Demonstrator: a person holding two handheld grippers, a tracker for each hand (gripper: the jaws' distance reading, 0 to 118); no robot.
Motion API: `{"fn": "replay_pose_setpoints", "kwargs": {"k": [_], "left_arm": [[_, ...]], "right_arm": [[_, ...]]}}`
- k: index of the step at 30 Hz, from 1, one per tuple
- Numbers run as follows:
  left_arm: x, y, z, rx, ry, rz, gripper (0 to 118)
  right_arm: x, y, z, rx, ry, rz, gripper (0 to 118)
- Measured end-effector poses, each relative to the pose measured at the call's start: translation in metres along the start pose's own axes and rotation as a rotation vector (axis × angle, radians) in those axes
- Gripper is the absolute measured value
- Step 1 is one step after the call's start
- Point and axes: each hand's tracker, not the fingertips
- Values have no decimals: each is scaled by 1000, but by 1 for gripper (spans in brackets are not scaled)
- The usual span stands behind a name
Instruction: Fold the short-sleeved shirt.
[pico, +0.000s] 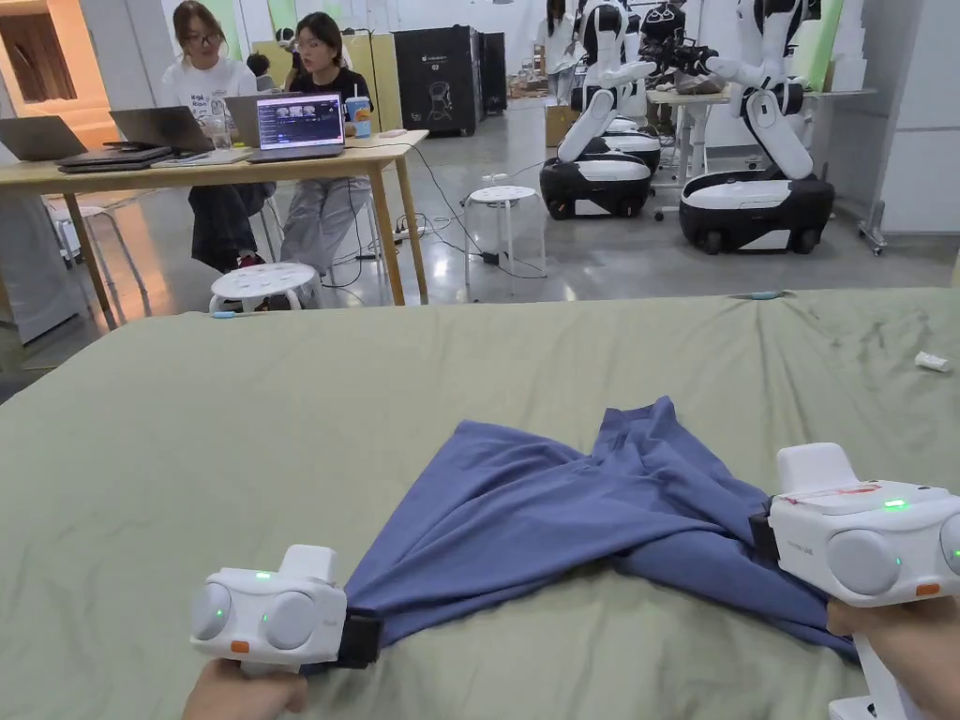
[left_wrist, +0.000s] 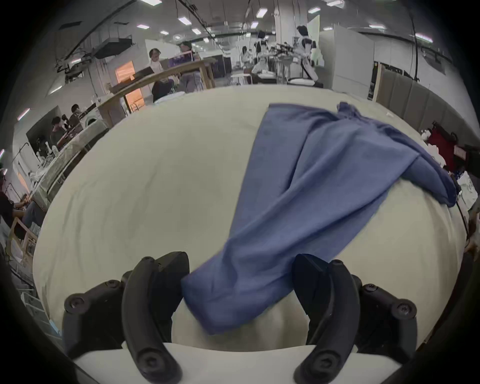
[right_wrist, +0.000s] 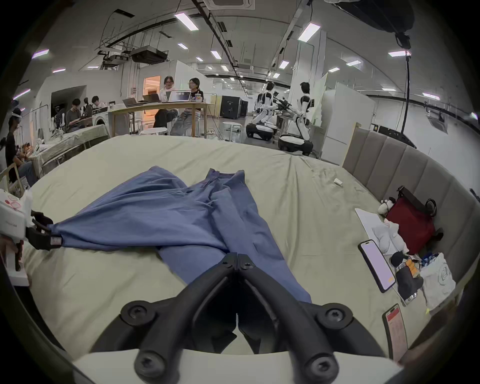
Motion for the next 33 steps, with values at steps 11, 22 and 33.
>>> {"fn": "replay_pose_setpoints", "kwargs": {"k": [11,22,33], "left_arm": [[4,12,12,95,-42,36,7],[17,45,9,207,-137,50,7],[37,82,-45,139,-162,76,7]], "right_arm": [[10,-3,-13,-26,-10,-9,0],[38,71,-99,-89,83,5,28],[36,129,-253,-293,59,44,72]]}}
